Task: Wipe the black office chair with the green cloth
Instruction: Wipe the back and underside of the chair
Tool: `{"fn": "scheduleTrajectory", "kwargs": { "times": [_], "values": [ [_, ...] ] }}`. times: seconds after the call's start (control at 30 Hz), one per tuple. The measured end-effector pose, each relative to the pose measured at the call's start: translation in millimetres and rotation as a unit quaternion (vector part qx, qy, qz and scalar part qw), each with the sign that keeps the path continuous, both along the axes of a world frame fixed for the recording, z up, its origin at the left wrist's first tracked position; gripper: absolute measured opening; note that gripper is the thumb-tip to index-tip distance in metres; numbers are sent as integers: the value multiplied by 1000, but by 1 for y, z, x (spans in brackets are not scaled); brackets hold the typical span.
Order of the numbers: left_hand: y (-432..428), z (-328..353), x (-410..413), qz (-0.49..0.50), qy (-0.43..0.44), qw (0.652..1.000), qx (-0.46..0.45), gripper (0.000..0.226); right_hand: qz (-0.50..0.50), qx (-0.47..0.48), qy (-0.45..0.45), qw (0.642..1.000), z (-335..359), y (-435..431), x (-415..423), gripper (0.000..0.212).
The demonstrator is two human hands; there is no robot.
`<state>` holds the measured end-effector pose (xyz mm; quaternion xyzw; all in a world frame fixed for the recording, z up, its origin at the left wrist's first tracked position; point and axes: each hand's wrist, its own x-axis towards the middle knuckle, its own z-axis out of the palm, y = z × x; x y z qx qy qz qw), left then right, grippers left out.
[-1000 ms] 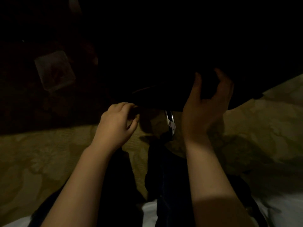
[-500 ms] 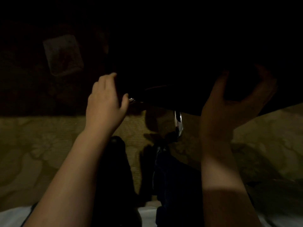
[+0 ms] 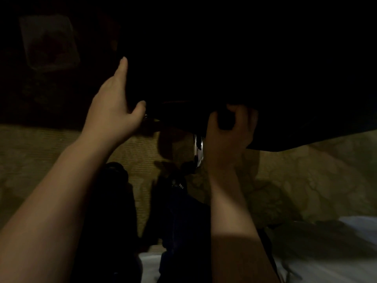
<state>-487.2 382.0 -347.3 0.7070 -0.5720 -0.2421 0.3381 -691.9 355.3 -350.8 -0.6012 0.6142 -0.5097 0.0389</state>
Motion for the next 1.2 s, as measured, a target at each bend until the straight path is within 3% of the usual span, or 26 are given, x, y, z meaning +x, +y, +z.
{"fn": "scheduleTrajectory", "kwargs": {
  "times": [0.17,0.23,0.5,0.8,1.0,1.2],
  "values": [
    [0,-3,1,-4,13,1000,-6,84,16,131,81,988,-25,2,2,19],
    [1,-6,2,-2,13,1000,-13,84,14,141,79,987,-22,4,3,18],
    [0,-10,3,3,26,999,-24,80,-44,-99,15,994,46,3,-4,22],
    [1,-5,-3,13,28,999,-23,76,-36,-123,17,992,51,-2,-9,20],
    [3,-4,-7,11,51,998,-25,73,-11,-92,11,996,33,-2,-11,14],
    [3,-1,-7,8,80,997,-13,75,18,49,21,998,-4,0,-4,16]
  ]
}}
